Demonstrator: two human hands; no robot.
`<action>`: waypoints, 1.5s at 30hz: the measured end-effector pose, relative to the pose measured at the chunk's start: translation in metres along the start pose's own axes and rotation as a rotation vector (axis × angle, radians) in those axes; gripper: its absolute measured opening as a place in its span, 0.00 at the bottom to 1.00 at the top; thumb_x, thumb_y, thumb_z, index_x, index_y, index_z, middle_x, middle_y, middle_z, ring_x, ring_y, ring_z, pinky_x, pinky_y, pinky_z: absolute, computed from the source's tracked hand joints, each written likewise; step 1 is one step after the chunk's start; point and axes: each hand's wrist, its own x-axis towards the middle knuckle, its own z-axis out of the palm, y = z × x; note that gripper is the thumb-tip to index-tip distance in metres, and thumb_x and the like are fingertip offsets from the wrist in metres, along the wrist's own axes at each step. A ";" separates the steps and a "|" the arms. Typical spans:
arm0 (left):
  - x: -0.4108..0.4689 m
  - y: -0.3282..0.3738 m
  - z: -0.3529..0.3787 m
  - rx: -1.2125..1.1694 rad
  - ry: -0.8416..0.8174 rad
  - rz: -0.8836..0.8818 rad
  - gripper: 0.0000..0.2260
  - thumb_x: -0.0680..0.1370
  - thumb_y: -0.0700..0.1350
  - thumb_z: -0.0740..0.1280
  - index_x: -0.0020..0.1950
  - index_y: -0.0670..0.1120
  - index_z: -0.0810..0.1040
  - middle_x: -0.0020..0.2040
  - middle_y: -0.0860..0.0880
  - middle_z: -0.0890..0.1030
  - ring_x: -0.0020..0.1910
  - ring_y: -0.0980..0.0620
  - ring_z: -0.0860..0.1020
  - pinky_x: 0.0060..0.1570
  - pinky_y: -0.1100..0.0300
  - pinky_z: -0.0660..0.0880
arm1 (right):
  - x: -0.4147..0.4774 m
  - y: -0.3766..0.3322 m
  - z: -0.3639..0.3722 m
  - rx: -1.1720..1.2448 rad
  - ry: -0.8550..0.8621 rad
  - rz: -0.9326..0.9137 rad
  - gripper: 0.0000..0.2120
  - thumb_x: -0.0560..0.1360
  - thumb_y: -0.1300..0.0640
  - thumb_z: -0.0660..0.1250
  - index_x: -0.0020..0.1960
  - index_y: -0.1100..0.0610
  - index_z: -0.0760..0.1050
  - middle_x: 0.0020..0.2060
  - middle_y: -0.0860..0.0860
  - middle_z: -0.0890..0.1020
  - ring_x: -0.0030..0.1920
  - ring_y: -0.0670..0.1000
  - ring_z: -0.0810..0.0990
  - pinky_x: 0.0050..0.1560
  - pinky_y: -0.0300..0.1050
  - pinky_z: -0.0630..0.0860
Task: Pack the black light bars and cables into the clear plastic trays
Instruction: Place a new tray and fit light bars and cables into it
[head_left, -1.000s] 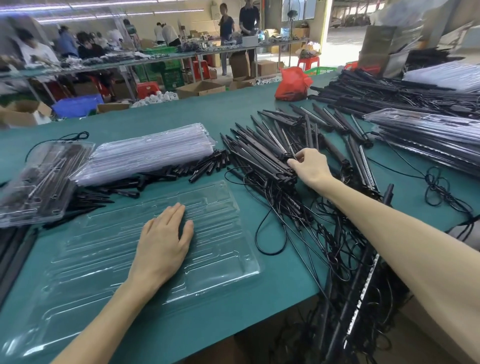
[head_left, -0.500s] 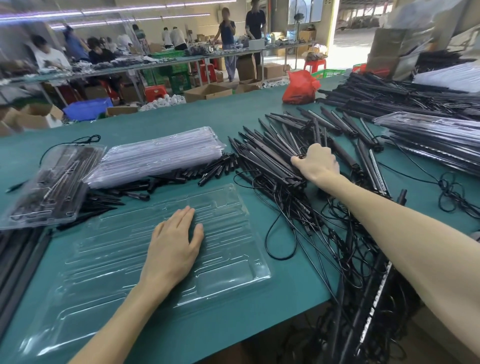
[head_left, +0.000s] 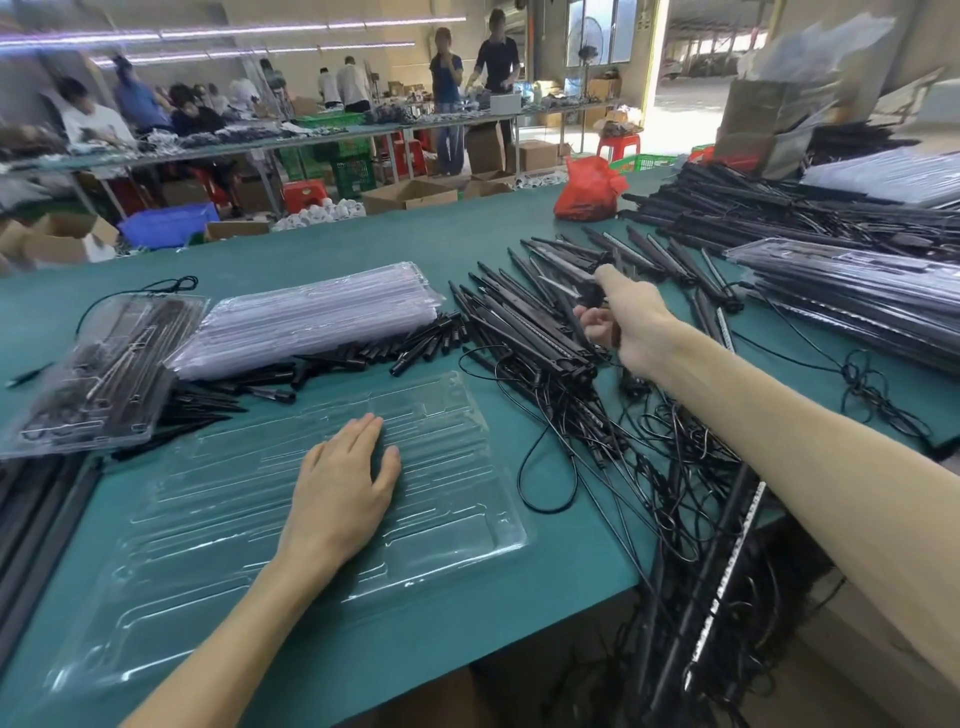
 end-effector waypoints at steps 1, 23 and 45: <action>0.000 0.000 0.000 -0.011 0.002 0.003 0.25 0.84 0.57 0.55 0.79 0.49 0.65 0.79 0.52 0.66 0.79 0.54 0.61 0.78 0.51 0.55 | -0.011 -0.001 0.003 0.010 -0.061 0.012 0.08 0.78 0.59 0.66 0.50 0.64 0.72 0.35 0.57 0.79 0.25 0.46 0.72 0.22 0.35 0.65; -0.003 0.049 -0.060 -1.663 0.164 -0.596 0.10 0.84 0.40 0.59 0.44 0.40 0.73 0.32 0.47 0.80 0.31 0.50 0.82 0.32 0.58 0.81 | -0.173 0.100 0.059 -0.901 -0.593 -0.602 0.20 0.78 0.40 0.67 0.57 0.57 0.79 0.44 0.52 0.85 0.43 0.52 0.82 0.46 0.52 0.80; 0.025 0.042 -0.070 -1.688 0.235 -0.606 0.08 0.84 0.39 0.58 0.44 0.43 0.70 0.30 0.51 0.74 0.25 0.54 0.70 0.28 0.63 0.73 | -0.128 0.041 -0.044 -0.989 0.039 -1.076 0.09 0.81 0.68 0.63 0.58 0.64 0.80 0.45 0.55 0.85 0.38 0.46 0.78 0.42 0.44 0.80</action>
